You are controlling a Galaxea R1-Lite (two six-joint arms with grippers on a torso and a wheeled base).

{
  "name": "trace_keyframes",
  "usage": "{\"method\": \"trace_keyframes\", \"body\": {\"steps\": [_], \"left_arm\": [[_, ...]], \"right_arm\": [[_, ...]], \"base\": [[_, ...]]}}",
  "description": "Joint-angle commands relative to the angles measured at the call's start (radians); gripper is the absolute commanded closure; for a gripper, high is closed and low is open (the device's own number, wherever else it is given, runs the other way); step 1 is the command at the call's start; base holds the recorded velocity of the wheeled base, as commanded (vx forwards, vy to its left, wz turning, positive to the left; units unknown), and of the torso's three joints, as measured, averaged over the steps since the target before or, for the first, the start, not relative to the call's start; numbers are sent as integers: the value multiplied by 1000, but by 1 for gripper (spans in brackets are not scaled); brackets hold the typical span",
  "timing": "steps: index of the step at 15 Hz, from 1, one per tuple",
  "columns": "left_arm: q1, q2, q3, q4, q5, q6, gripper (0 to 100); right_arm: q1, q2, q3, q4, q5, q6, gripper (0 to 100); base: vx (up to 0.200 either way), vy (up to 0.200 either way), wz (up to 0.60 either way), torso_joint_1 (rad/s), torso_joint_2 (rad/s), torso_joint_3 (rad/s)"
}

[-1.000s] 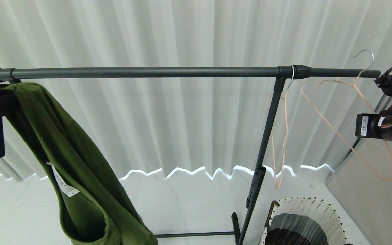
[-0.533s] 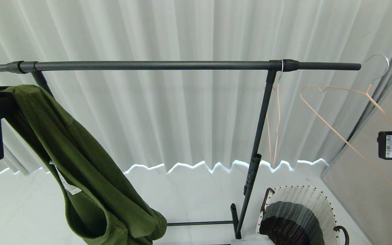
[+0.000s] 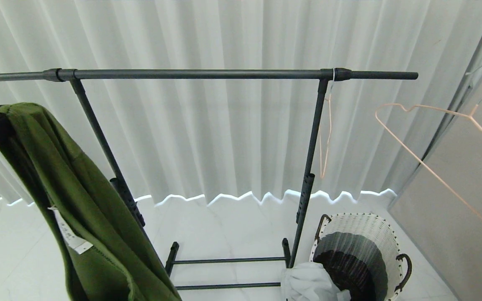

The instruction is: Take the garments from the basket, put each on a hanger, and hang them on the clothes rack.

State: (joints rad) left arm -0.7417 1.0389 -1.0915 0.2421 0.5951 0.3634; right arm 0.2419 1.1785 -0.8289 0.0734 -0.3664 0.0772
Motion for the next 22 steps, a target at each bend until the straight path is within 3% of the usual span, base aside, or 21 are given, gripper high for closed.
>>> {"method": "trace_keyframes", "body": {"steps": [1, 4, 14, 16, 20, 22], "left_arm": [[-1, 3, 4, 2, 0, 0, 100], [1, 3, 4, 2, 0, 0, 100], [-1, 12, 12, 2, -1, 0, 100], [-1, 7, 22, 2, -1, -1, 100], [-1, 4, 33, 2, -3, -1, 100], [-1, 4, 42, 2, -3, -1, 100]], "right_arm": [[0, -3, 1, -1, 0, -1, 100], [0, -10, -1, -1, 0, -1, 100], [-1, -37, -4, -3, -6, -4, 100], [-1, -57, -6, -4, -13, -36, 100], [0, -102, -6, -11, -5, -120, 100], [56, -126, -6, -9, -2, -178, 100]], "base": [[0, 0, 0, 0, 0, 0], [0, 0, 0, 0, 0, 0], [0, 200, 0, 4, 3, 3], [0, 200, 0, -5, 5, 5], [0, 0, 0, 0, 0, 0], [0, 0, 0, 0, 0, 0]]}}
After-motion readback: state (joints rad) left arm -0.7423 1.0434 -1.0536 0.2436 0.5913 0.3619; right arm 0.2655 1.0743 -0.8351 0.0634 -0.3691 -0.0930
